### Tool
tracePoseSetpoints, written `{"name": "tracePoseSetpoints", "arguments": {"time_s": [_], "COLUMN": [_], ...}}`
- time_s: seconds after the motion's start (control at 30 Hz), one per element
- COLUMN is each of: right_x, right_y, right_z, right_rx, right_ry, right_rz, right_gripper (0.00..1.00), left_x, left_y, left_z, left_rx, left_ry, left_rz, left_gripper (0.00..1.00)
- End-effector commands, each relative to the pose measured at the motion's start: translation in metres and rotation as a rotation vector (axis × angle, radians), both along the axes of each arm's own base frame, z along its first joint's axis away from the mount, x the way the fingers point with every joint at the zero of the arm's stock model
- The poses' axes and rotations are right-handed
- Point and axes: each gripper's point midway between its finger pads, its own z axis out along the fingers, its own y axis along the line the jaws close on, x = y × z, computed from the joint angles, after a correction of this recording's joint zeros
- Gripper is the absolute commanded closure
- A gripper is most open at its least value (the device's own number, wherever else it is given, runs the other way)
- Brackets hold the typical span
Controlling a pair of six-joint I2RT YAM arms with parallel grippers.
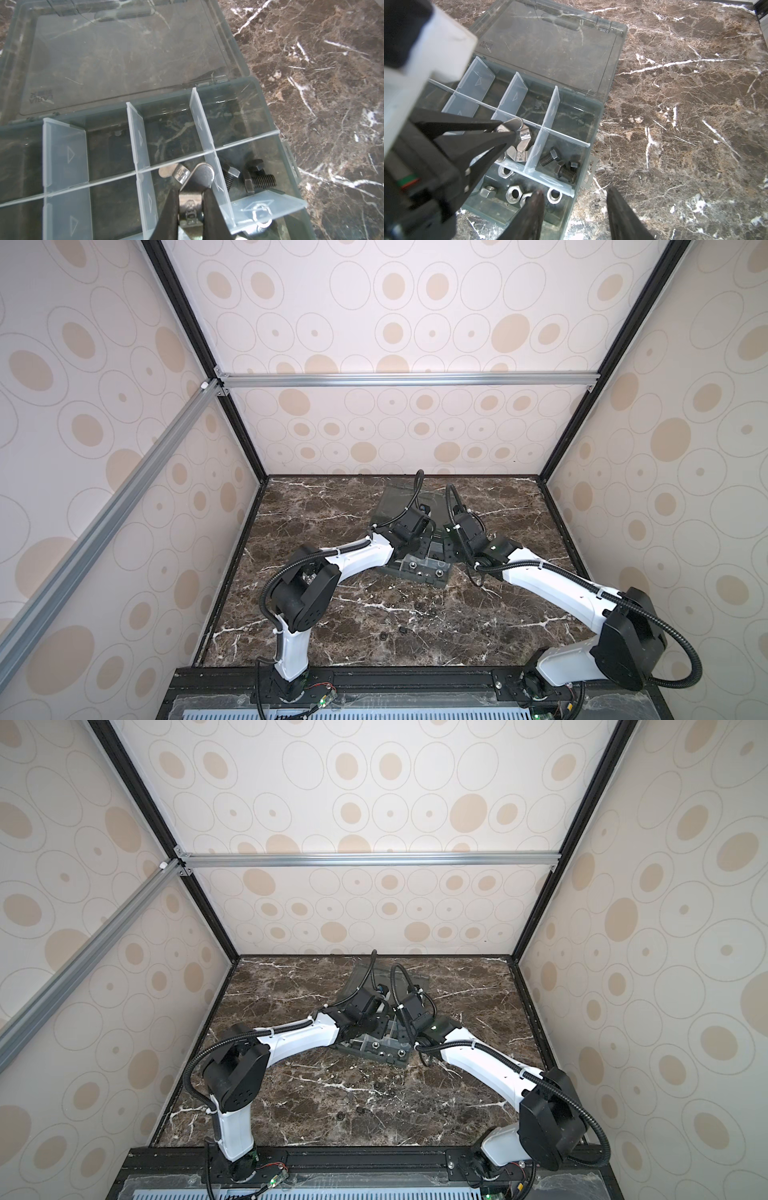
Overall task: Sort the screws and nuts into containers
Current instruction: 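Lift the wing nut with the left gripper and carry it over the wing nut compartment, then open the left gripper to drop the wing nut into the compartment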
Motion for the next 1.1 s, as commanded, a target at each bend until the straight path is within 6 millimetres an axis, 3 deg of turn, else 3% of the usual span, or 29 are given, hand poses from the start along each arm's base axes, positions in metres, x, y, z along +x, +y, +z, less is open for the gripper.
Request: {"name": "tracePoseSetpoints", "arguments": {"time_s": [0.0, 0.1, 0.23, 0.3, 1.07], "right_x": [-0.003, -0.004, -0.004, -0.004, -0.002], "right_y": [-0.006, -0.006, -0.006, -0.007, -0.002], "right_z": [0.003, 0.002, 0.002, 0.002, 0.008], "right_rx": [0.005, 0.006, 0.004, -0.002, 0.018], "right_ry": [-0.002, 0.0, 0.003, 0.006, 0.009], "right_rz": [-0.008, -0.008, -0.004, -0.005, 0.003], "right_gripper": [0.47, 0.47, 0.47, 0.47, 0.47], "left_x": [0.01, 0.011, 0.013, 0.012, 0.003], "left_y": [-0.002, -0.003, -0.003, -0.003, 0.004], "left_z": [0.009, 0.008, 0.012, 0.013, 0.035], "left_rx": [-0.009, -0.018, -0.027, -0.027, -0.096], "left_ry": [-0.011, -0.007, -0.01, -0.011, -0.026], "left_rz": [-0.005, 0.003, 0.009, 0.009, 0.023], "left_gripper": [0.85, 0.81, 0.6, 0.55, 0.58]}}
